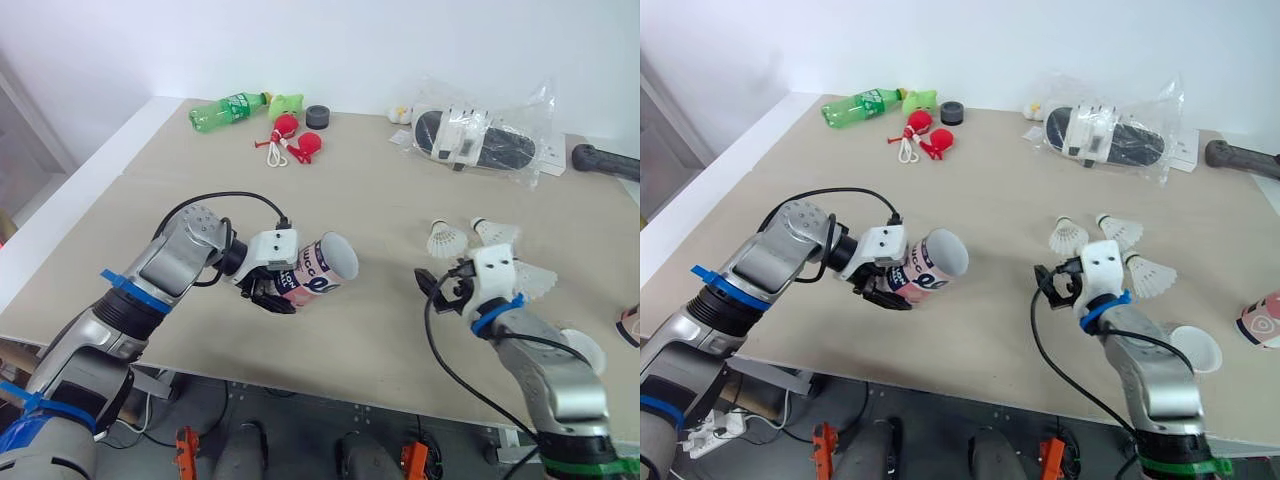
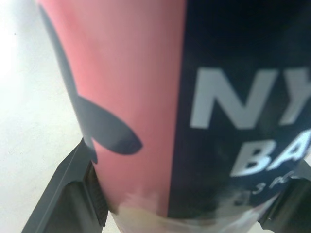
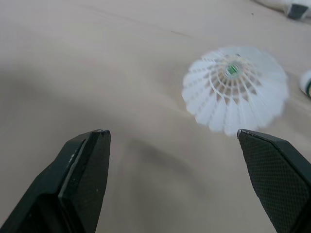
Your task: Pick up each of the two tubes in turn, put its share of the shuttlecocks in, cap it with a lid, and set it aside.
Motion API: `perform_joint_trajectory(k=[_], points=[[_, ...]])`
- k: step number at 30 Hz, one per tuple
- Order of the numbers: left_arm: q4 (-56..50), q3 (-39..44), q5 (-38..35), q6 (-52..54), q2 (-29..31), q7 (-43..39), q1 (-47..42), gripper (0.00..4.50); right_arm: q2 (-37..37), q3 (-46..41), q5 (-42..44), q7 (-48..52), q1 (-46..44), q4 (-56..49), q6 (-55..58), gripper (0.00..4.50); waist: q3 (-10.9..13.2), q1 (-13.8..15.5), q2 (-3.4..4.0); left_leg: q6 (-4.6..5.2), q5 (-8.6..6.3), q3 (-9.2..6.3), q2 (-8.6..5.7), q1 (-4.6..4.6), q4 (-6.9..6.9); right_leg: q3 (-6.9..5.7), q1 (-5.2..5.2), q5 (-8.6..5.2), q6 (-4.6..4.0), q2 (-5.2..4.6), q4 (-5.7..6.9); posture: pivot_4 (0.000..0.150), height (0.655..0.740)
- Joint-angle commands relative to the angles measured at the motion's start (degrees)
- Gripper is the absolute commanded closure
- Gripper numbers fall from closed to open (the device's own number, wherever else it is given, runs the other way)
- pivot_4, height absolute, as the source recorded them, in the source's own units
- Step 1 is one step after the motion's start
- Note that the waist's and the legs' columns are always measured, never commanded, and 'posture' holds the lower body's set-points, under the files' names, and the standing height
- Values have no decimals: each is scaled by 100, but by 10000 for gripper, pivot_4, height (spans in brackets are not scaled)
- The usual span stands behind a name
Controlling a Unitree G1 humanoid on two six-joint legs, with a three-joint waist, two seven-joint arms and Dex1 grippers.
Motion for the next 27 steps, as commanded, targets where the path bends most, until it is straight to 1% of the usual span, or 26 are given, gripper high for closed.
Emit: perform_joint_trajectory(k=[1,5,8,11,14,17,19,20,21,22,23,24,25,27], points=[[0,-33,63,-29,-22,19,27,15417,187,61,-327,-177,-494,517,-406,0,0,1,0,0,0,0,0,1,0,0,1,0,0,0,0,1500,7400],[1,-26,68,-37,-24,24,33,15417,395,88,-573,-328,-964,1165,-655,0,0,6,1,0,0,0,0,2,-1,0,2,2,-3,-1,1,1500,7400],[-17,-18,71,-31,-28,34,32,15417,601,102,-746,-515,-1393,1893,-909,0,0,-2,1,0,0,1,-2,2,-1,0,3,17,-30,-2,1,1500,7400],[0,4,75,-47,-63,69,19,15417,747,95,-909,-641,-1751,2617,-1234,0,0,-2,1,0,2,1,-1,6,-2,0,3,20,-33,-1,3,1500,7400],[-2,10,75,-52,-81,80,15,15417,844,63,-978,-684,-1997,3186,-1455,0,0,-7,1,0,2,2,-2,6,-1,0,4,20,-32,-2,4,1500,7400],[1,25,78,-87,-90,95,11,15417,873,70,-1036,-675,-2091,3496,-1668,0,0,-5,1,0,3,3,-2,12,0,1,10,22,-30,-2,4,1500,7400],[3,44,76,-91,-100,113,1,15443,883,72,-1066,-674,-2105,3606,-1766,5622,0,-4,1,0,3,3,-2,15,0,1,14,23,-29,-2,4,1500,7400],[2,50,73,-84,-102,119,-1,15443,886,65,-1083,-690,-2101,3633,-1814,11615,0,-3,1,0,4,2,-2,18,0,1,17,23,-28,-2,4,1500,7400],[1,54,69,-81,-101,121,-1,15443,890,60,-1094,-701,-2100,3653,-1850,14888,0,-3,1,0,5,2,-2,18,0,1,17,24,-27,-2,4,1500,7400],[1,53,68,-80,-99,123,0,15443,891,54,-1099,-700,-2093,3660,-1876,20565,0,-3,1,1,5,2,-2,18,0,1,17,24,-26,-2,4,1500,7400],[0,53,66,-79,-98,126,0,15443,892,49,-1101,-699,-2088,3665,-1895,25326,0,-3,1,0,5,2,-2,18,0,2,17,24,-26,-2,4,1500,7400],[-2,53,61,-78,-99,127,-1,15443,892,43,-1098,-693,-2080,3657,-1905,28927,0,-3,1,0,5,2,-2,18,0,2,18,24,-26,-2,4,1500,7400],[-3,52,58,-78,-100,128,-1,15443,894,37,-1100,-688,-2074,3653,-1913,35508,0,-4,1,0,6,2,-2,18,0,2,17,25,-26,-2,4,1500,7400],[2,56,46,-83,-114,128,-10,15443,906,12,-1080,-669,-2054,3585,-1901,44521,0,-4,1,0,6,2,-2,18,0,2,17,25,-27,-2,4,1500,7400]])
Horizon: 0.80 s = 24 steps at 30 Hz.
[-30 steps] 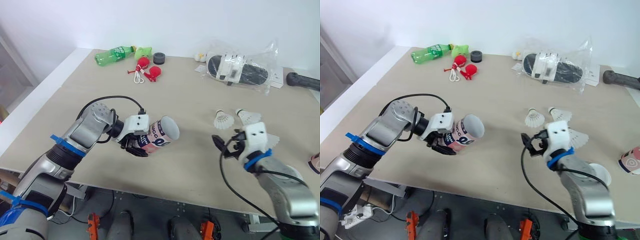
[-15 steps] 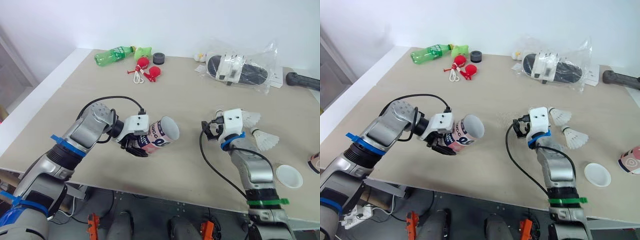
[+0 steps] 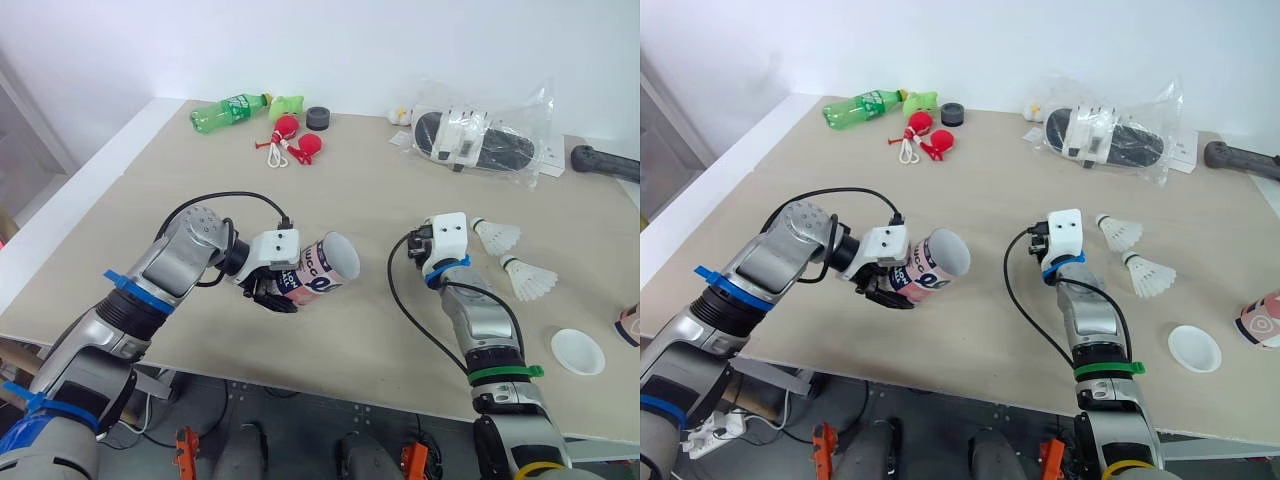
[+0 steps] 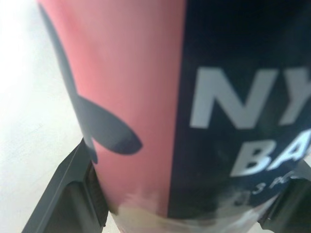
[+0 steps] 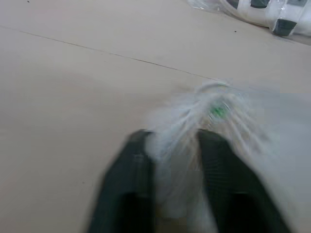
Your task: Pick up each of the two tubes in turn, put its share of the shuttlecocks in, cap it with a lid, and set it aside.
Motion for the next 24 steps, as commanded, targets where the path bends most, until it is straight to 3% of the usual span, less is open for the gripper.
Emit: perform_joint_trajectory(k=[1,6,9,13,16,21,24], points=[[-4,49,-1,-77,-44,27,-16,15443,-9,-129,14,-15,20,-141,-33,44521,0,0,0,0,0,0,0,0,0,0,0,0,0,0,0,1500,7400],[32,53,0,-91,-72,33,-33,15443,-56,-113,182,319,146,-807,105,44521,0,2,0,0,0,0,0,0,-1,0,0,-1,0,0,0,1500,7400],[42,53,6,-84,-78,32,-31,15443,-421,100,513,1253,257,-1911,379,44521,6,2,11,0,0,1,-1,-1,-2,1,-2,-1,0,-1,0,1500,7400],[40,47,8,-84,-68,15,-6,15443,-1653,242,1550,3278,332,-3706,1022,44521,13,21,22,0,0,1,-4,-6,-1,2,-4,-3,4,-4,0,1500,7400],[62,40,18,-103,-54,-5,1,15443,-2563,126,2243,4259,229,-4438,1534,44521,9,20,16,0,-2,-2,-1,-4,-3,-2,-1,-9,2,-2,-3,1500,7400],[108,42,33,-111,-72,14,-31,15443,-3626,372,2491,5073,-56,-5013,2060,44521,9,26,16,1,-2,0,5,2,-2,-3,1,-25,25,-1,-3,1500,7400],[88,42,29,-90,-83,23,-32,15443,-3721,691,2425,5135,-86,-5257,2189,44521,8,19,13,1,-2,5,5,3,-2,2,0,-25,26,-1,-3,1500,7400]])
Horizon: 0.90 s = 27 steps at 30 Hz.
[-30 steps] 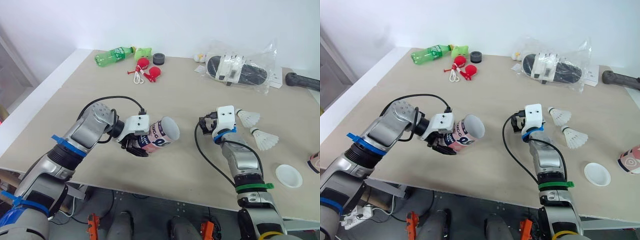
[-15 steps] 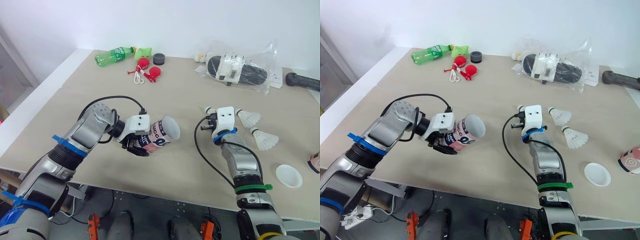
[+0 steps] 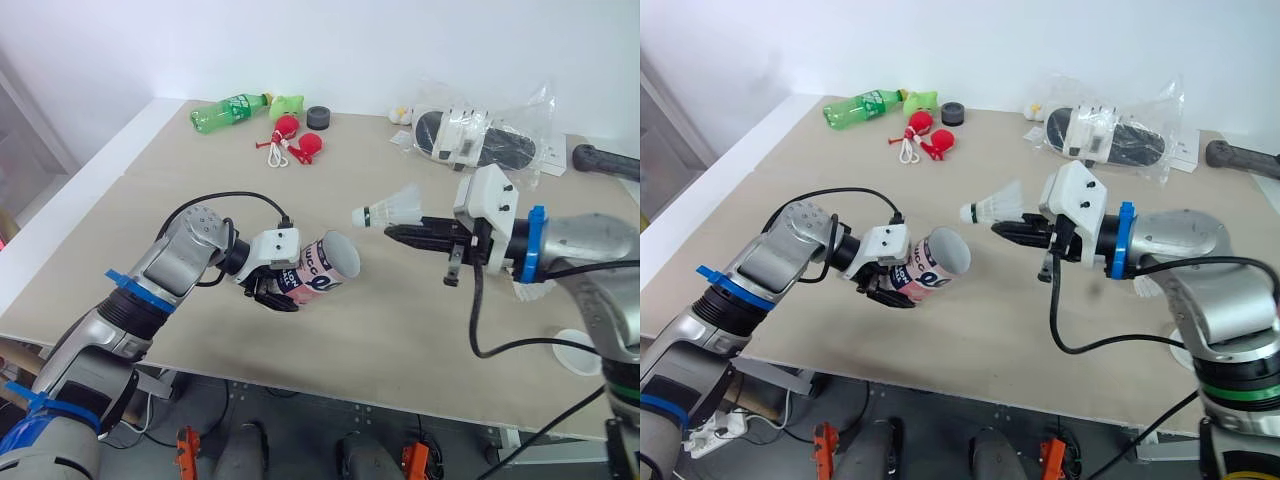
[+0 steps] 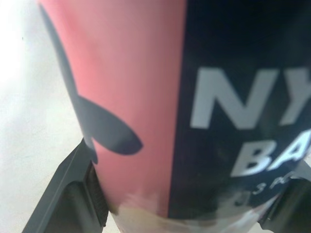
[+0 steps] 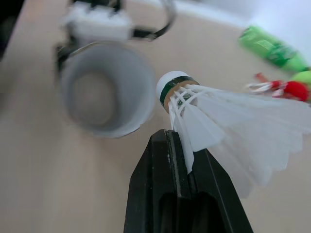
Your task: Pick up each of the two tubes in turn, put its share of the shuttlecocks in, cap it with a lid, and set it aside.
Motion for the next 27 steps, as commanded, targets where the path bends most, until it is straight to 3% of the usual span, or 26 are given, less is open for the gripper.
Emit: perform_joint_trajectory(k=[1,9,10,12,15,19,22,27], points=[[-30,10,29,0,-28,23,-26,15443,-8,269,9,71,-87,-412,136,44521,0,-5,-1,0,0,-1,0,0,0,-1,0,0,0,0,0,1500,7400],[-46,23,21,23,-22,32,-12,15443,194,454,101,-18,-138,-628,324,44521,0,3,-1,0,0,0,-3,-5,0,-1,-2,-1,0,-4,0,1500,7400],[-45,21,22,24,-26,34,-13,15443,212,444,116,-31,-139,-648,357,38234,0,3,-1,0,0,-1,-3,-5,0,-1,-3,-1,0,-3,0,1500,7400],[-37,19,20,27,-40,37,-20,15443,262,397,197,-67,-150,-703,451,31351,0,4,-1,0,0,-2,-2,-5,0,-2,-3,-1,0,-3,0,1500,7400],[-17,16,20,20,-53,37,-29,15443,302,240,395,-162,-157,-814,625,16382,0,7,-1,0,0,-1,-3,-5,0,-2,-2,-1,0,-3,0,1500,7400],[-25,9,24,30,-65,39,-30,15443,267,-374,818,-414,-61,-856,955,1671,0,26,-2,0,0,-2,-3,-5,0,-2,-2,-1,0,-4,0,1500,7400],[-37,18,20,40,-61,42,-14,15443,275,-1115,1092,-712,148,-696,1176,1671,1,42,-2,0,0,-3,-2,-6,0,-3,-2,-1,0,-3,0,1500,7400],[-91,26,1,79,-70,61,43,15443,495,-3367,618,-1410,1857,216,1145,1671,-3,72,-27,0,0,-2,-7,-14,4,-7,-2,6,-12,-10,-3,1500,7400]])
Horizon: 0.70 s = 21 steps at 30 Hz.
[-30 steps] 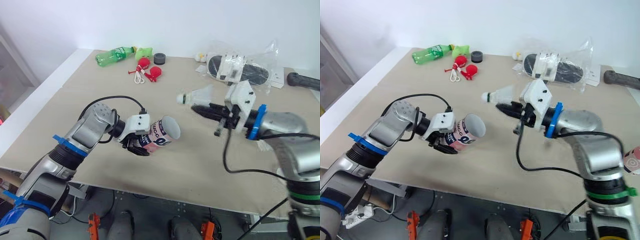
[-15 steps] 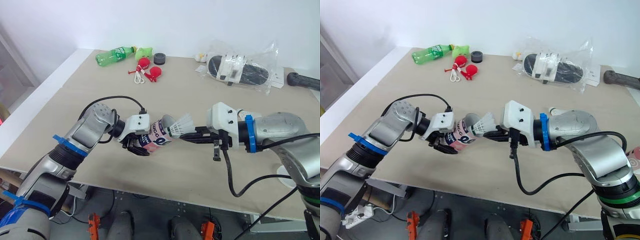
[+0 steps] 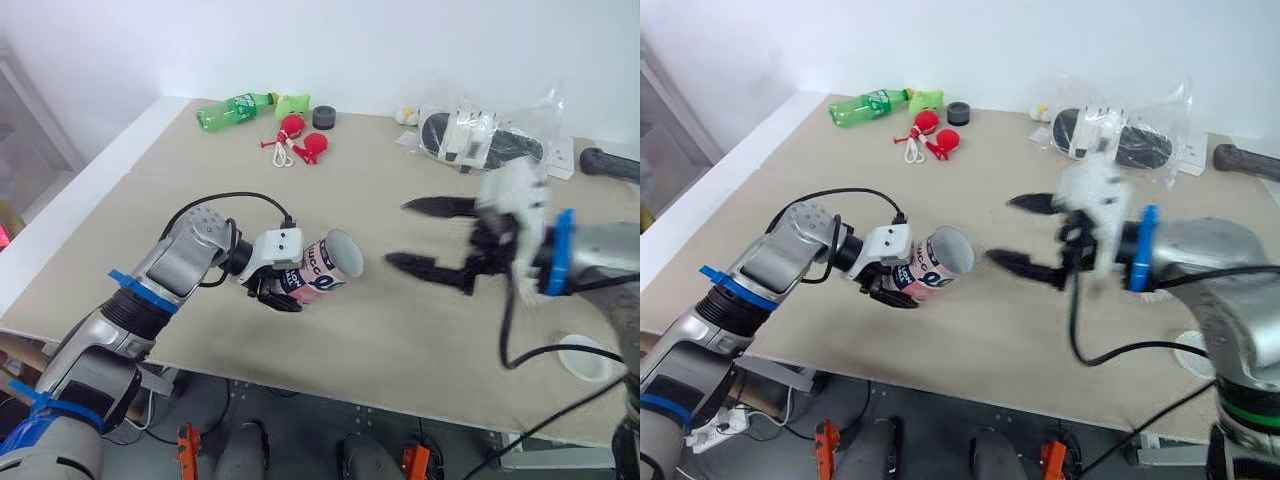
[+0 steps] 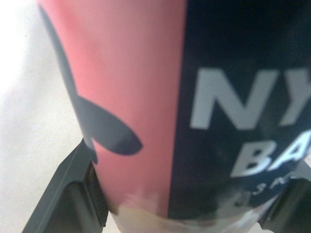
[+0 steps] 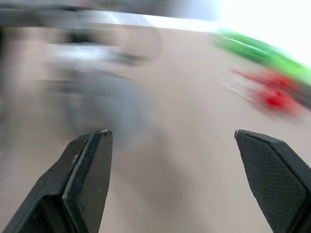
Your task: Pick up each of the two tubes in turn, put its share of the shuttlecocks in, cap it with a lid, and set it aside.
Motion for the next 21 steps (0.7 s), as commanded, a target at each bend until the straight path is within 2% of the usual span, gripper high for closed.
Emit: perform_joint_trajectory(k=[1,6,10,15,21], points=[[-71,4,20,40,0,35,34,15443,283,-1394,-225,-242,1151,290,-123,1671,-3,0,1,0,0,2,-3,1,-2,2,0,8,-12,-2,0,1500,7400],[-8,-16,24,-10,-37,8,7,15443,762,-2097,-341,-386,2558,244,-332,1671,-12,-24,42,4,-2,-9,-2,4,-9,-6,2,-2,-17,3,3,1500,7400],[18,-34,29,-30,-70,-8,0,15443,1059,-2085,-510,-832,2990,142,-368,1671,-14,-57,49,8,2,-3,0,21,-5,4,8,-8,17,7,4,1500,7400],[41,-59,44,-60,-106,-56,-23,15443,1299,-1289,-1195,-1565,2745,721,-724,1671,-13,-64,45,16,10,6,0,25,-1,16,7,-4,-2,5,3,1500,7400],[2,-53,60,-47,-97,-53,-27,15443,1378,-568,-1568,-1665,2147,1569,-1276,1671,-14,-72,48,18,12,15,-2,23,-2,24,6,5,22,5,3,1500,7400]])
